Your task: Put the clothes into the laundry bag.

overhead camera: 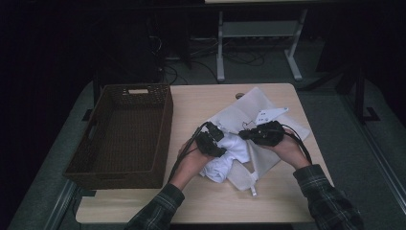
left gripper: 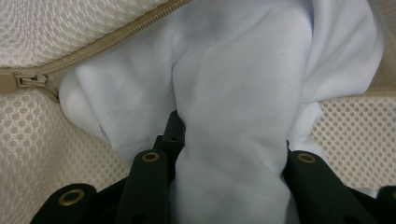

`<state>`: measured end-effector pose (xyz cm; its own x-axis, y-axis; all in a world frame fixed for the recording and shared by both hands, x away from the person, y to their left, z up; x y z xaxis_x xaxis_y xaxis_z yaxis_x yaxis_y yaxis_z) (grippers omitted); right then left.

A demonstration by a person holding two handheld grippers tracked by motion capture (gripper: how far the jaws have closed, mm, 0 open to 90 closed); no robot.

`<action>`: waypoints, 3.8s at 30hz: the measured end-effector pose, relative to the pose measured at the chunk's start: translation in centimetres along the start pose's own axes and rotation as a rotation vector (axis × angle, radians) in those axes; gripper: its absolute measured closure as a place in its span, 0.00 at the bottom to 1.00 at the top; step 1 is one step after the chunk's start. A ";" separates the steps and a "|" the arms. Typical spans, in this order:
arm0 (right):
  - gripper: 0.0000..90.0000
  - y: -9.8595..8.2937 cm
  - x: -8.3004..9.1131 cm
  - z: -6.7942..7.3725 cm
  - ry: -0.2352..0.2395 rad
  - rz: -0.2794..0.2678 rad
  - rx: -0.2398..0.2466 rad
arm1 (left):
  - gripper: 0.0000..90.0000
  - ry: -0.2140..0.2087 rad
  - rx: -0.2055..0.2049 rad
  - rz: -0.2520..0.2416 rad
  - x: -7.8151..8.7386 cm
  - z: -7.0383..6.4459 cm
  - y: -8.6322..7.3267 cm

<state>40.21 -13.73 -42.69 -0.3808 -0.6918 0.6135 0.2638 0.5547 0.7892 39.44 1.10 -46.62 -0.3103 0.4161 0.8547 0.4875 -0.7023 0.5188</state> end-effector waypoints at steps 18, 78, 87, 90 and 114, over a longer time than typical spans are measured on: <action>0.97 -0.4 0.2 -0.7 -0.020 0.002 -0.014 | 0.69 0.011 0.081 0.006 -2.2 -0.5 2.1; 0.97 -1.6 -0.8 -1.0 -0.024 0.041 -0.031 | 0.24 -0.206 -0.009 -0.138 3.6 -6.7 -4.3; 0.97 -1.8 -1.1 -0.9 -0.023 0.054 -0.026 | 0.27 -0.204 -0.037 -0.103 0.1 -7.9 -3.9; 0.97 -1.9 -1.2 -0.9 -0.023 0.057 -0.026 | 0.30 -0.200 -0.038 -0.098 -0.5 -7.9 -3.9; 0.87 -2.3 -1.2 -0.7 -0.014 0.057 -0.054 | 0.93 -0.131 -0.031 -0.080 -1.9 -7.2 -3.9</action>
<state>40.67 -14.45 -45.21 -0.3764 -0.6529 0.6574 0.3327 0.5670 0.7536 32.25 -1.15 -50.34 -0.2369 0.5419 0.8064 0.4393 -0.6805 0.5864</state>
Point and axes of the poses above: each handheld gripper's, and its own axes: x roughly backward along the jaws, y roughly out of its top, z roughly to its left, the point moved 6 cm from there along -x, roughly forward along the jaws, and after that the axes turned 1 degree about z, right-handed, at the moved point
